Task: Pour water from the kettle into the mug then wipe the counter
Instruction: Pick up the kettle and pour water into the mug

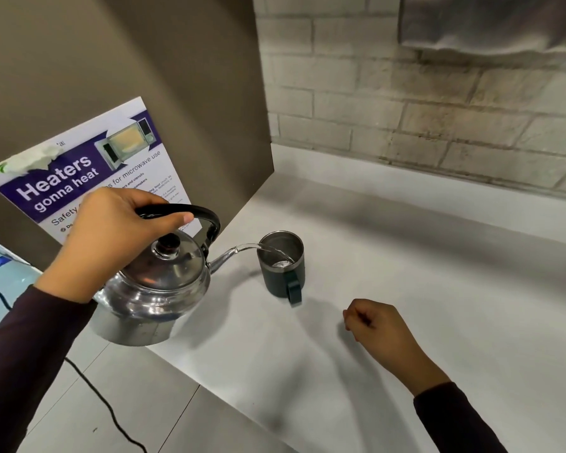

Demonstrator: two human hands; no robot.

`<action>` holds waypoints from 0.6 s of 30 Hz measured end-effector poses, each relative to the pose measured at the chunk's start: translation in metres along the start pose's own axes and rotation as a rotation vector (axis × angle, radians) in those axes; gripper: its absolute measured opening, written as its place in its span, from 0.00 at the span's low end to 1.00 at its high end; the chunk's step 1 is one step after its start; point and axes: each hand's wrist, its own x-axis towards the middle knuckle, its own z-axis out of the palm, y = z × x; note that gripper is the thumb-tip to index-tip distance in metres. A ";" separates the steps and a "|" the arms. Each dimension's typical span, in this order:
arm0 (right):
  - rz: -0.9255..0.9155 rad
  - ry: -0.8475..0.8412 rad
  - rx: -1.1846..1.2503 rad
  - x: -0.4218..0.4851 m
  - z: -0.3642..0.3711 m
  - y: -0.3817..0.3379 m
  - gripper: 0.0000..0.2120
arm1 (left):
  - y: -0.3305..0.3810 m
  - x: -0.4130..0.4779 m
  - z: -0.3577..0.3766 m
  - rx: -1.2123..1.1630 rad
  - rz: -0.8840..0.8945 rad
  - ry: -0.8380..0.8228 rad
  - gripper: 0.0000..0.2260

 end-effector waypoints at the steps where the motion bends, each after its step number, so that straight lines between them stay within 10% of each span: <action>1: 0.001 -0.002 0.001 0.000 0.001 0.000 0.13 | 0.001 0.001 0.000 0.006 0.001 -0.007 0.07; 18: -0.018 -0.024 0.006 0.005 0.010 -0.005 0.12 | 0.005 0.006 0.007 0.067 -0.014 -0.052 0.07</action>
